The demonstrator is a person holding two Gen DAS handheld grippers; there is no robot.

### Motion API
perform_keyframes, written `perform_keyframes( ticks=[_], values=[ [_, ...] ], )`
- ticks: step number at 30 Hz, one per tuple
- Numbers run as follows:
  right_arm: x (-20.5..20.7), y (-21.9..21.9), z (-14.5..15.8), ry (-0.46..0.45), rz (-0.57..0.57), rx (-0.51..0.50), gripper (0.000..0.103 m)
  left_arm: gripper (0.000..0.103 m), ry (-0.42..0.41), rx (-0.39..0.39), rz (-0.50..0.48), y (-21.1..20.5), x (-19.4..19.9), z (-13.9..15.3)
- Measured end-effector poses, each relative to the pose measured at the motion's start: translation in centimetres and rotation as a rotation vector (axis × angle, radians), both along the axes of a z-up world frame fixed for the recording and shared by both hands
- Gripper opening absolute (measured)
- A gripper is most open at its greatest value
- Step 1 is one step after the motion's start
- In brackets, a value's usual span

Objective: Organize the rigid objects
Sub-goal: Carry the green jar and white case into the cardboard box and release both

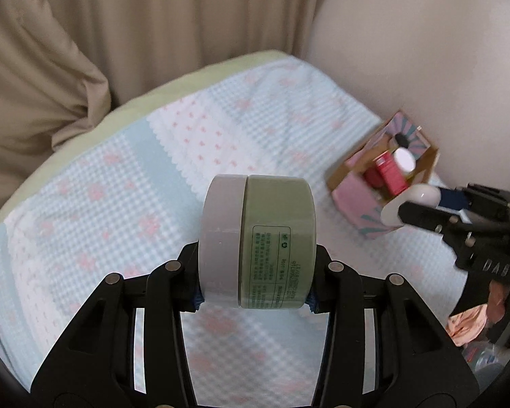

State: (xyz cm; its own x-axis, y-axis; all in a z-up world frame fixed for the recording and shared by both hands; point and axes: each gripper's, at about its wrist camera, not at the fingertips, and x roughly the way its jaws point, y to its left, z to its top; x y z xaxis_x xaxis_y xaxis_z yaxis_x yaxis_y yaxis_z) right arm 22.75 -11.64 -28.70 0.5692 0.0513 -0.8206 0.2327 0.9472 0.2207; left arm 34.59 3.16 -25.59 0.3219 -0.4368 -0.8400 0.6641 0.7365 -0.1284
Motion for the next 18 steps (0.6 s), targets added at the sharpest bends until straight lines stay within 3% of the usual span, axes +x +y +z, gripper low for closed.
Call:
perform_keyframes(
  ticks=[9,13,18],
  values=[
    [-4.6,-8.4,7.0,-0.041,-0.071,0.004,0.040,0.039,-0.035,-0.041,-0.022,-5.7,-5.1,5.7],
    [-6.1,-13.3,8.1,-0.033,-0.086,-0.007,0.040,0.039,-0.046,-0.037,-0.029,-9.6,-7.0,6.6],
    [-6.6,-19.8,7.1,0.004,-0.062,-0.020,0.040,0.039,-0.038,-0.024,-0.007,-15.3,-9.1,6.1]
  ],
)
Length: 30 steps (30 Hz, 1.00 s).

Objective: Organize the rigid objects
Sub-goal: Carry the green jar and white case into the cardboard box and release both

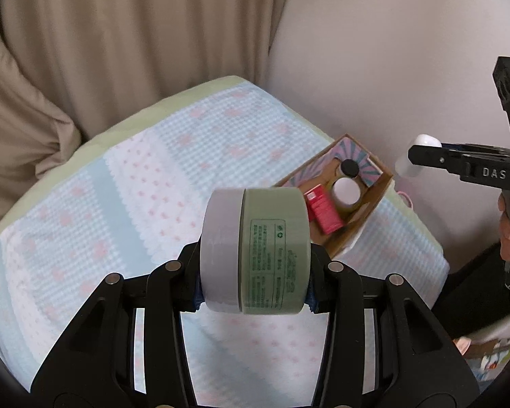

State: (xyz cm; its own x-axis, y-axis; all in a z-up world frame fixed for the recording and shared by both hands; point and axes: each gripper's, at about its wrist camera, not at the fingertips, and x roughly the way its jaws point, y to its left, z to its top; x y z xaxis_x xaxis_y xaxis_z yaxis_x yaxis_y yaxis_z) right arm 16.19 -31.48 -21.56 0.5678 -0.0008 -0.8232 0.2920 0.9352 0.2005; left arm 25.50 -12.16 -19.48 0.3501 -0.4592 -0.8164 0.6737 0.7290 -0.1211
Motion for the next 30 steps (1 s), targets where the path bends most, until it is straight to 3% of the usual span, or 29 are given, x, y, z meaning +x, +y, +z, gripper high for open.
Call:
perform_keyframes(
  ticks=[8,14,24,30],
  values=[
    [1.5,-9.4,-4.3,0.072,0.069,0.006,0.040,0.039,0.093,0.020,0.055,-9.1,-1.2,-5.0],
    [5.0,-14.2,-8.7,0.118,0.109,0.025,0.040,0.039,0.189,0.061,0.099,-14.2,0.4,-11.0],
    [10.7,-16.9,-17.1,0.192,0.191,0.012,0.040,0.039,0.270,0.178,0.089,-18.6,3.0,-19.7],
    [12.6,-16.5,-21.1,0.217,0.250,0.007,0.040,0.039,0.305,0.222,0.076,-19.6,3.2,-22.5]
  ],
)
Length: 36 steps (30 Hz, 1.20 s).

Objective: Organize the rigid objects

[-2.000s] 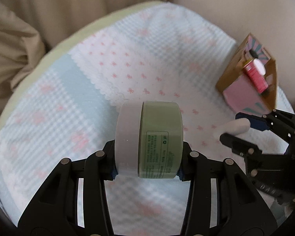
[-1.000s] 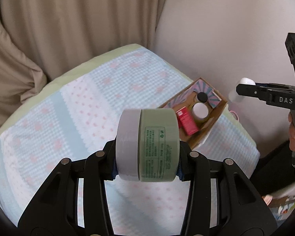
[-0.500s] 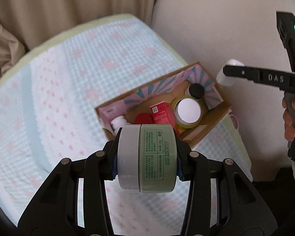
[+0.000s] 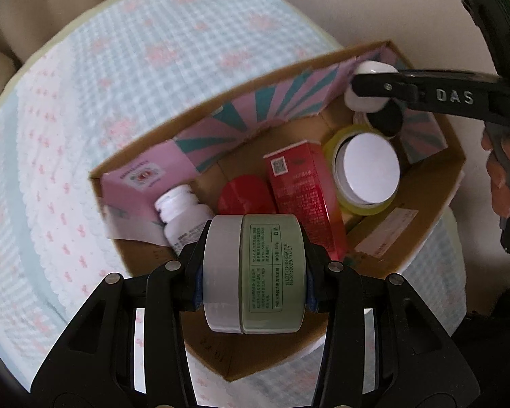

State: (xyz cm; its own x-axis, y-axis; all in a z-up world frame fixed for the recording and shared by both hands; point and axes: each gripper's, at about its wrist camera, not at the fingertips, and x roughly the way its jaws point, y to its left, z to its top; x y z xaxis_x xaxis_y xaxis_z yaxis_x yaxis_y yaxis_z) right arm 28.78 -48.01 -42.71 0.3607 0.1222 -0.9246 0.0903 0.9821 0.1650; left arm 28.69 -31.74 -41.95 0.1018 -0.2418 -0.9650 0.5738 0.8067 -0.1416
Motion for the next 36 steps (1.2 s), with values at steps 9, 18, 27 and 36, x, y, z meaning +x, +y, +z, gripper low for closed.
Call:
perform_keyframes(
  ticks=[9,18,27,36],
  values=[
    [1.0,0.4,-1.6,0.003,0.021,-0.002,0.100,0.103,-0.018,0.016,0.015,-0.1,-0.7,0.3],
    [0.4,0.6,-2.3,0.044,0.015,0.057,0.100,0.103,-0.010,0.014,0.046,0.8,-0.3,0.7],
    [-0.3,1.3,-1.1,0.040,0.019,0.023,0.100,0.103,-0.032,-0.002,0.041,1.2,-0.8,2.4],
    [-1.7,3.2,3.4,0.013,0.021,-0.011,0.100,0.103,-0.076,-0.042,0.065,3.2,-1.8,7.3]
  ],
)
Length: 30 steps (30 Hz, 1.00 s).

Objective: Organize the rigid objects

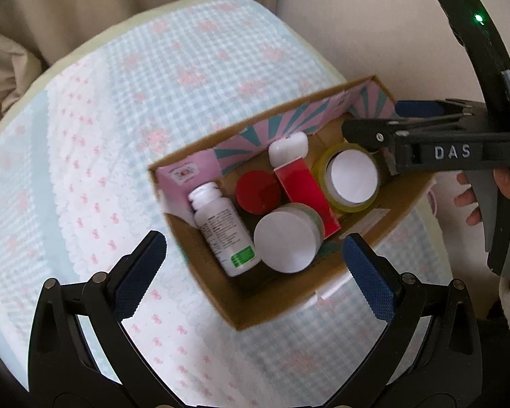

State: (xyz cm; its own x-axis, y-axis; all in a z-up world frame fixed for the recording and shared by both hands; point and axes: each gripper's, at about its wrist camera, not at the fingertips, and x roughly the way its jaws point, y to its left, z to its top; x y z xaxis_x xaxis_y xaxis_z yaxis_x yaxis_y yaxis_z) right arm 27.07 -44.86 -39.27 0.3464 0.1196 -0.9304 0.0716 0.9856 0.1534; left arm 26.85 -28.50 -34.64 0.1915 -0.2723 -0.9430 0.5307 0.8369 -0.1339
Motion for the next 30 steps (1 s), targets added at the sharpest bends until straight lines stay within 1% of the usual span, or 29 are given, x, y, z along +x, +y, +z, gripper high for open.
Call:
perform_keyframes(
  ticks=[5,7,9,10,11,12,13,14,16,18,19,21,23,25,27,30],
  values=[
    [-1.9,2.2,5.1,-0.042,-0.006,-0.009,0.100,0.103,-0.052,-0.032,0.050,3.2,-1.3,5.0],
    [-2.8,3.3,7.2,-0.063,-0.004,-0.013,0.100,0.103,-0.085,-0.051,0.085,5.1,-2.0,7.9],
    [-3.8,4.7,10.0,-0.095,-0.003,-0.020,0.100,0.103,-0.129,-0.070,0.121,7.2,-2.8,11.0],
    [-4.4,5.6,11.7,-0.118,0.003,-0.033,0.100,0.103,-0.163,-0.078,0.144,8.6,-3.4,13.0],
    [-5.2,7.0,14.1,-0.156,0.015,-0.053,0.100,0.103,-0.206,-0.087,0.164,10.1,-4.1,15.3],
    [-5.7,7.7,15.5,-0.179,0.023,-0.061,0.100,0.103,-0.234,-0.092,0.175,10.9,-4.6,16.6],
    [-6.4,8.7,17.5,-0.213,0.034,-0.068,0.100,0.103,-0.300,-0.094,0.196,12.6,-5.6,19.3],
    [-7.6,10.0,20.3,-0.264,0.046,-0.074,0.100,0.103,-0.336,-0.094,0.208,13.3,-6.2,20.7],
    [-9.2,11.7,23.7,-0.333,0.056,-0.086,0.100,0.103,-0.453,-0.100,0.250,15.9,-8.2,25.2],
    [-11.7,13.9,27.9,-0.426,0.057,-0.100,0.100,0.103,-0.548,-0.111,0.298,18.1,-10.2,28.6],
    [-12.5,14.6,29.0,-0.453,0.057,-0.101,0.100,0.103,-0.600,-0.116,0.331,19.4,-11.5,30.4],
    [-15.0,16.5,32.0,-0.530,0.051,-0.098,0.100,0.103,-0.678,-0.123,0.385,21.8,-13.9,32.9],
    [-16.9,17.8,33.7,-0.586,0.048,-0.103,0.100,0.103,-0.720,-0.124,0.421,23.5,-15.6,34.1],
    [-18.9,19.3,35.0,-0.639,0.045,-0.122,0.100,0.103,-0.757,-0.152,0.439,25.3,-17.7,35.0],
    [-20.6,20.5,35.5,-0.678,0.038,-0.137,0.100,0.103,-0.783,-0.169,0.449,26.6,-19.6,35.4],
    [-22.5,21.5,35.5,-0.715,0.015,-0.163,0.100,0.103,-0.826,-0.155,0.483,28.0,-22.1,35.6]
  ],
)
